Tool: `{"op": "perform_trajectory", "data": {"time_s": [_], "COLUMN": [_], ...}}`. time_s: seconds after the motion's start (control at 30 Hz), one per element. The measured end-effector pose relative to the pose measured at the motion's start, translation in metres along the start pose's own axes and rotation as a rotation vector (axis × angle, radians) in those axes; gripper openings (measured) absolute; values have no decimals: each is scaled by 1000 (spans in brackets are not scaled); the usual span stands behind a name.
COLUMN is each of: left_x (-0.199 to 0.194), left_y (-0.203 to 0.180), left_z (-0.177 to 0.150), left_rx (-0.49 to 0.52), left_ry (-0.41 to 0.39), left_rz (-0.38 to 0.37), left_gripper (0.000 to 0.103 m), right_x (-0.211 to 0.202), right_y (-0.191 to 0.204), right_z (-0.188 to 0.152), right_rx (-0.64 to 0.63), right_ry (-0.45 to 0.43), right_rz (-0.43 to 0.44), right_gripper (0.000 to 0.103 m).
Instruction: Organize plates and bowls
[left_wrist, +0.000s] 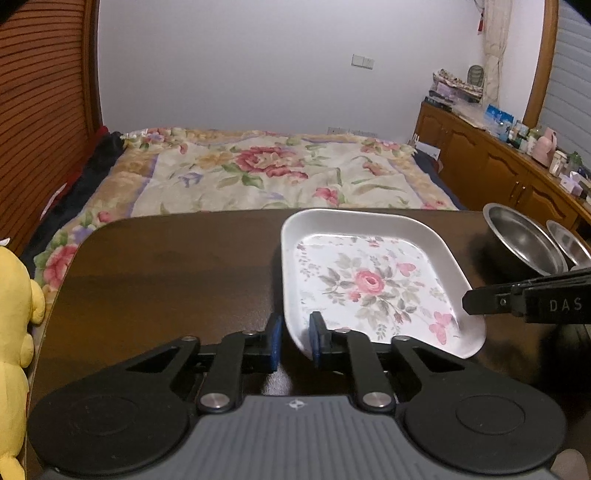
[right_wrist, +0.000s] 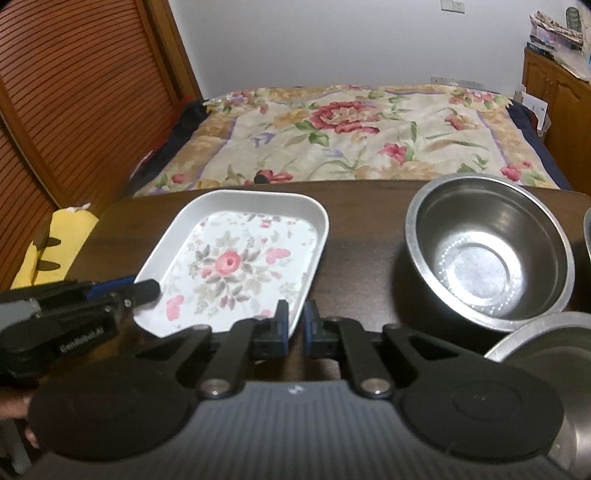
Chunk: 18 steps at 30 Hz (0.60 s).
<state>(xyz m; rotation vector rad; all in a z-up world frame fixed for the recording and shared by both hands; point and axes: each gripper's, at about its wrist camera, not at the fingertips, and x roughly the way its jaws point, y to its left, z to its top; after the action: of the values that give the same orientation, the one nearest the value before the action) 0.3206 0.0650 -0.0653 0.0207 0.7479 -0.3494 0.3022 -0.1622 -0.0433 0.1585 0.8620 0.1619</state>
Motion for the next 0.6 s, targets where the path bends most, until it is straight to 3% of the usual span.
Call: {"op": "perform_trajectory", "data": {"time_s": [0.6], "left_x": [-6], "left_y": [3], "left_z": [1], "left_rx": [19], "left_ry": [22], "left_rz": [-33], "left_gripper": [14], "right_x": [13], "right_y": [0], "right_z": [1], "right_rx": [-6], "right_ry": [42], "right_rz": [7], "right_gripper": [9]}}
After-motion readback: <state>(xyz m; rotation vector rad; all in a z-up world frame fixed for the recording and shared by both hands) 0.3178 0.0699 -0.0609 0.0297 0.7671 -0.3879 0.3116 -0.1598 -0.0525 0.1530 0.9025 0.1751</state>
